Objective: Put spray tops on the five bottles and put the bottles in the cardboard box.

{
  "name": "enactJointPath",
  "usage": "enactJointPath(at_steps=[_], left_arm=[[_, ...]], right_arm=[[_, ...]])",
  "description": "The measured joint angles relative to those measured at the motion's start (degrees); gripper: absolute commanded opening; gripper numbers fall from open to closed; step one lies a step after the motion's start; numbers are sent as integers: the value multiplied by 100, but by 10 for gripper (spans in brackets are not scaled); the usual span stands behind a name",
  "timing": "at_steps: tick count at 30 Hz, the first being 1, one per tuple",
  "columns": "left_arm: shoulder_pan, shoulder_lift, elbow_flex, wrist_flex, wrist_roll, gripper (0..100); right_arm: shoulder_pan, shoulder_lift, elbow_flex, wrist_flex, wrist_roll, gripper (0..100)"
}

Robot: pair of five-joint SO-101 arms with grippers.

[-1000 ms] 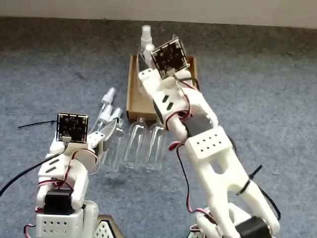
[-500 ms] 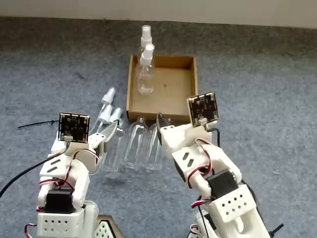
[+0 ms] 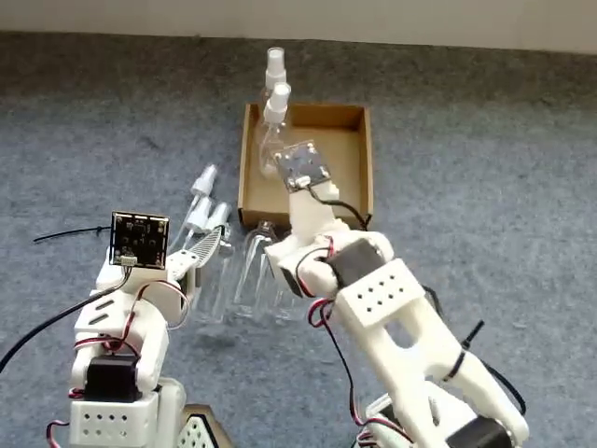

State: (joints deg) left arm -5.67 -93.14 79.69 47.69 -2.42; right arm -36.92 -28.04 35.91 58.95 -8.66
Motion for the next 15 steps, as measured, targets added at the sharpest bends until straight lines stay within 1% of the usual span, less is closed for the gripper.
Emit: enactJointPath(at_steps=[3,5,10,15], left_arm=[[-44,0,0,0,0,305],[-105,0,0,0,0,305],[-105,0,0,0,0,305],[-105,0,0,0,0,305]], right_arm=[[-26,448,-123,0,-431,280],[-141,589,-141,35,-589,280],[-404,756,-141,-9,-668,281],[-431,1187,-141,-220,-686,281]])
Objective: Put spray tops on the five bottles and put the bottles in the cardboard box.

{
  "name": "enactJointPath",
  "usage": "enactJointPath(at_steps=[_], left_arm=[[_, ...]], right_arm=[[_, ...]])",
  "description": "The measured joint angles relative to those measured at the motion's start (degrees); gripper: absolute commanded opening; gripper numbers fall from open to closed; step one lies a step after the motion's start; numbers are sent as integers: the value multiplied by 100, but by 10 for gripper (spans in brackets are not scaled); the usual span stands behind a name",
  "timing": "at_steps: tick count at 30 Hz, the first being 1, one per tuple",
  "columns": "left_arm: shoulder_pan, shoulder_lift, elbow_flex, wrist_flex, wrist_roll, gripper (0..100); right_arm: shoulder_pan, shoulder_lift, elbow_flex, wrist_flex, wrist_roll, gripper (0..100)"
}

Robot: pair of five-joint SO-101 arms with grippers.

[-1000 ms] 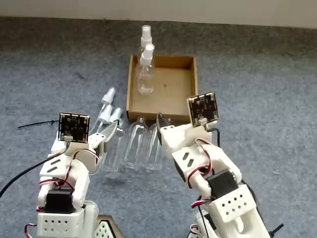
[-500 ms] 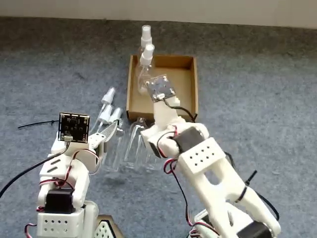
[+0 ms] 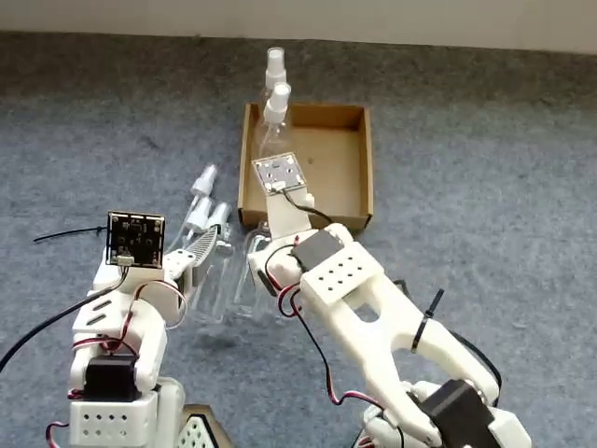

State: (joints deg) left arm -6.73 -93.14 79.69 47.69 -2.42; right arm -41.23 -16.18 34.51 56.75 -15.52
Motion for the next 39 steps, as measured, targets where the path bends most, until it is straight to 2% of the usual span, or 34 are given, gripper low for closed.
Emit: enactJointPath(at_steps=[9,18,24,29,39], left_arm=[[0,0,0,0,0,305],[0,0,0,0,0,305],[0,0,0,0,0,305],[0,0,18,0,0,305],[0,0,290,-334,0,305]], right_arm=[[193,686,123,-9,-9,273],[299,730,914,18,-9,53],[598,721,1020,62,176,13],[1143,721,1020,466,765,4],[3007,527,1090,624,1925,4]])
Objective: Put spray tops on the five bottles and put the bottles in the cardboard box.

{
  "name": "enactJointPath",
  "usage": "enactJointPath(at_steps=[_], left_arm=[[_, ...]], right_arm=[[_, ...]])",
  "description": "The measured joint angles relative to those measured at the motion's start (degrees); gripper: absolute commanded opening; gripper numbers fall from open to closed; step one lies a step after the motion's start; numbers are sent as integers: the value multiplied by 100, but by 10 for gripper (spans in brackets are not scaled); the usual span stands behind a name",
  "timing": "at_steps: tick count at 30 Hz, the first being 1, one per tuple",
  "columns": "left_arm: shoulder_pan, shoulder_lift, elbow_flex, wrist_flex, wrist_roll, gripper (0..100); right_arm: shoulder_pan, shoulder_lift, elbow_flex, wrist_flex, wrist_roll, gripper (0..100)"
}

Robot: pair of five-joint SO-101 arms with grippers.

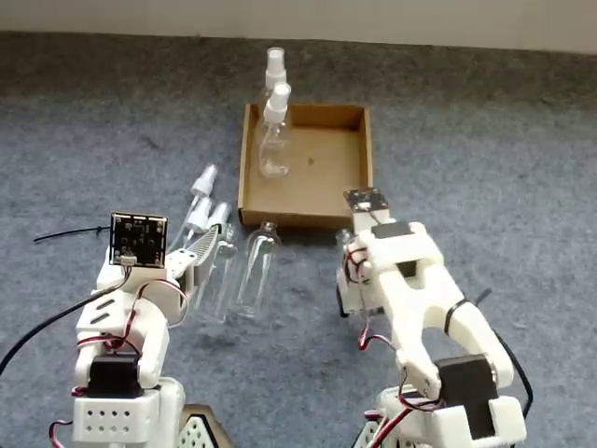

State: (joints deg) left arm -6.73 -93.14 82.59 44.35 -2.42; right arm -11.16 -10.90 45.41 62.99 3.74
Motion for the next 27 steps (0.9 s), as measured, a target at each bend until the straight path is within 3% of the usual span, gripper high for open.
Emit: enactJointPath(at_steps=[7,13,19,27], left_arm=[[0,0,0,-9,0,305],[0,0,0,-9,0,305],[0,0,0,-9,0,305],[0,0,0,-9,0,305]], right_arm=[[2084,-1134,18,26,1829,5],[3455,-905,18,26,3332,53],[4229,0,-378,-334,3587,56],[4299,264,-607,-44,3587,70]])
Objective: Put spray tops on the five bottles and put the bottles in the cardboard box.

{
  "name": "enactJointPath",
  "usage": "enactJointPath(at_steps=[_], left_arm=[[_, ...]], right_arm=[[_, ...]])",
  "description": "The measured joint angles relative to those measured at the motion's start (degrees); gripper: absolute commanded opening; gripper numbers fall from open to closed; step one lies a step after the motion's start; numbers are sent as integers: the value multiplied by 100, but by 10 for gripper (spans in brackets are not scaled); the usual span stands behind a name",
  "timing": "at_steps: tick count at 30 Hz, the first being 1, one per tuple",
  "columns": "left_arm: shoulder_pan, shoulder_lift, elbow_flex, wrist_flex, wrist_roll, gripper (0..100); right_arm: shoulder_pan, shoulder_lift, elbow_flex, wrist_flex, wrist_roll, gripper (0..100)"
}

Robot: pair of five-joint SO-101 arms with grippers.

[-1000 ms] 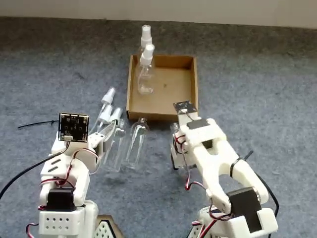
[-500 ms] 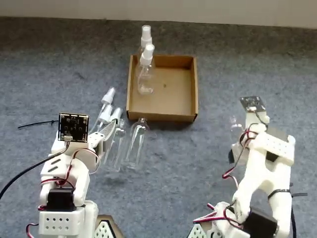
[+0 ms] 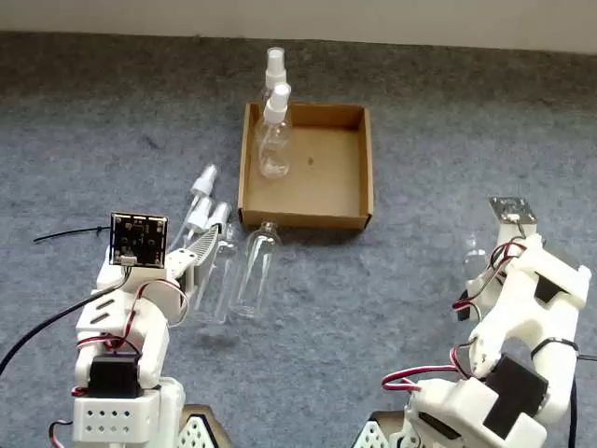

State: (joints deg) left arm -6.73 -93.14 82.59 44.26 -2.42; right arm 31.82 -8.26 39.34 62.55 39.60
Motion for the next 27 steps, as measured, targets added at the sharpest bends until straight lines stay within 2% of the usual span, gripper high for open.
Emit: enactJointPath(at_steps=[11,22,27], left_arm=[[0,0,0,0,0,305],[0,0,0,0,0,305],[0,0,0,0,0,305]], right_arm=[[-905,53,-1723,2303,0,267],[-747,53,-1925,2084,114,269],[-1538,53,-1925,2189,193,278]])
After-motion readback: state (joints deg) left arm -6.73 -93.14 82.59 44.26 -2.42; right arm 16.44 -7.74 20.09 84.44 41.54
